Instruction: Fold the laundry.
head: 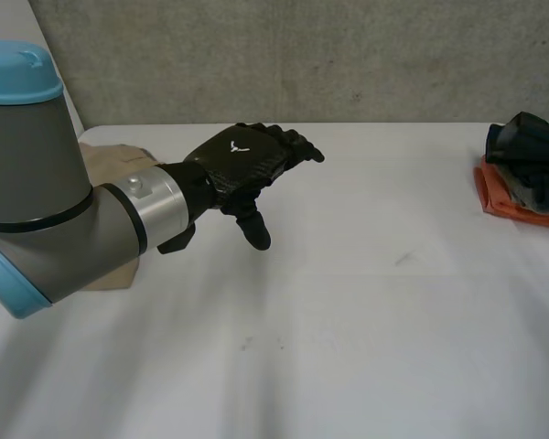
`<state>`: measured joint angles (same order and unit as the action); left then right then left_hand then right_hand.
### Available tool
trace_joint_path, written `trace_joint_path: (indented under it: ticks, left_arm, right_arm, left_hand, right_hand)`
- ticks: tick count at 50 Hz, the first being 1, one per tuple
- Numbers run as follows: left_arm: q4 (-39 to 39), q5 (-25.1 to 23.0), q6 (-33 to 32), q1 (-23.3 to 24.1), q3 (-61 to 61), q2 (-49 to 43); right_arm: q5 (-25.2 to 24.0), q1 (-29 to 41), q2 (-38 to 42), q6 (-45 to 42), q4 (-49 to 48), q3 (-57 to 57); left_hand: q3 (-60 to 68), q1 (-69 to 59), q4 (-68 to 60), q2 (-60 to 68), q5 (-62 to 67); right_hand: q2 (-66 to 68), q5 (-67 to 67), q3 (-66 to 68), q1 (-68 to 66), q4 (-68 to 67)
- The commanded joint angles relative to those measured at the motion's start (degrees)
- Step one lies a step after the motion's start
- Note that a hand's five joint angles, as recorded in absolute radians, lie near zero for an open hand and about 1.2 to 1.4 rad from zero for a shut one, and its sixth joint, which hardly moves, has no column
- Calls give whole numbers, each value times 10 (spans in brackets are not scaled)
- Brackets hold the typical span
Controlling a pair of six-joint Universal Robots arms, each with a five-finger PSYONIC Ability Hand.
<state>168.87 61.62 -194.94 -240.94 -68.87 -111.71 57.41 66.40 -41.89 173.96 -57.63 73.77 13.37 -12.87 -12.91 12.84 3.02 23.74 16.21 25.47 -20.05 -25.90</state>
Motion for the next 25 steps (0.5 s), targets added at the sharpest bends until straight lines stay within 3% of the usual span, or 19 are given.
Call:
trace_joint_path:
  ticks: [1, 13, 21, 25]
  left_arm:
    - [1, 0, 0, -1, -14, 9]
    - [1, 0, 0, -1, -18, 17]
    - [7, 6, 3, -1, -14, 29]
    - [29, 41, 15, -2, -7, 41]
  right_arm:
    - [33, 0, -107, 4, 167, 17]
    - [47, -50, -223, 5, 402, 8]
    - [147, -68, -308, -4, 472, -33]
    - [214, -62, -339, -11, 458, -50]
  left_hand:
    - [17, -22, -22, 23, 21]
    - [17, -22, -22, 23, 21]
    - [16, -21, -20, 21, 19]
    - [14, -19, -18, 19, 17]
  right_hand:
    - [-137, -162, -155, 100, 159]
    - [-137, -162, -155, 100, 159]
    - [-137, -162, -155, 100, 159]
    - [-137, -162, -155, 100, 159]
